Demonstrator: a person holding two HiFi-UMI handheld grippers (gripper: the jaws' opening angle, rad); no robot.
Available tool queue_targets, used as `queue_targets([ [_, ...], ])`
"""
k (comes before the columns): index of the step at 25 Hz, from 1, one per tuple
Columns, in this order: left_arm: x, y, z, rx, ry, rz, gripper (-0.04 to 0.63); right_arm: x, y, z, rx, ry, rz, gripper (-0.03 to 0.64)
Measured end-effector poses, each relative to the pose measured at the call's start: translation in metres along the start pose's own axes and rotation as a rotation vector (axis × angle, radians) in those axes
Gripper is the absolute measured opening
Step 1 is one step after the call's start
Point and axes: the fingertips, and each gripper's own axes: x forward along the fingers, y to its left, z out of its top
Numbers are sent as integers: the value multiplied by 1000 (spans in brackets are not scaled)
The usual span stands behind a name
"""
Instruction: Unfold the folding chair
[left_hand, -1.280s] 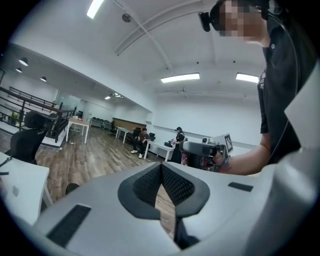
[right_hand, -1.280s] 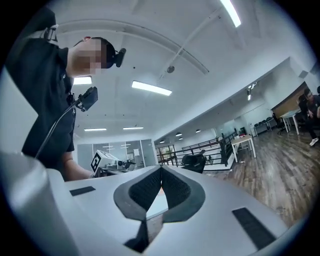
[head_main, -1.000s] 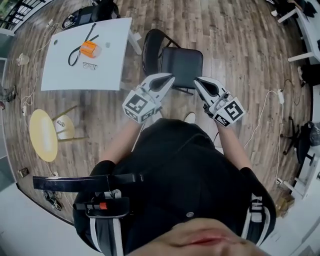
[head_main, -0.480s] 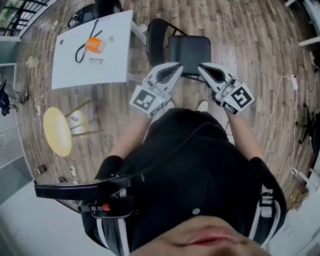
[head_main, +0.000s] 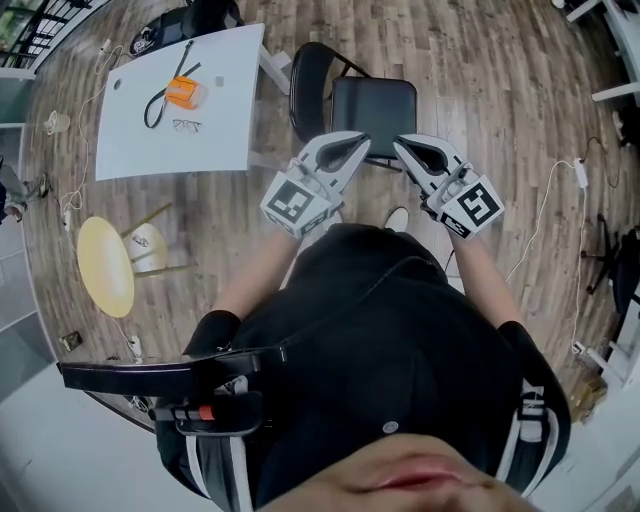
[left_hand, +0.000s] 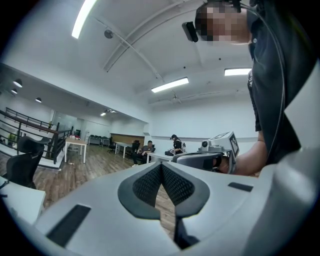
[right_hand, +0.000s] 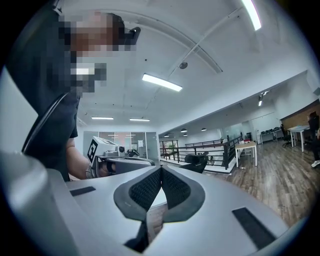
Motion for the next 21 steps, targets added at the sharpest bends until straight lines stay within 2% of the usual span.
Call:
queue_targets([
  [7, 0, -4, 1, -27, -14, -28, 5, 0, 4, -2, 10, 8, 6, 8],
  [21, 3, -7, -9, -13, 13, -35, 4, -4, 0, -6, 7, 0, -26, 8],
])
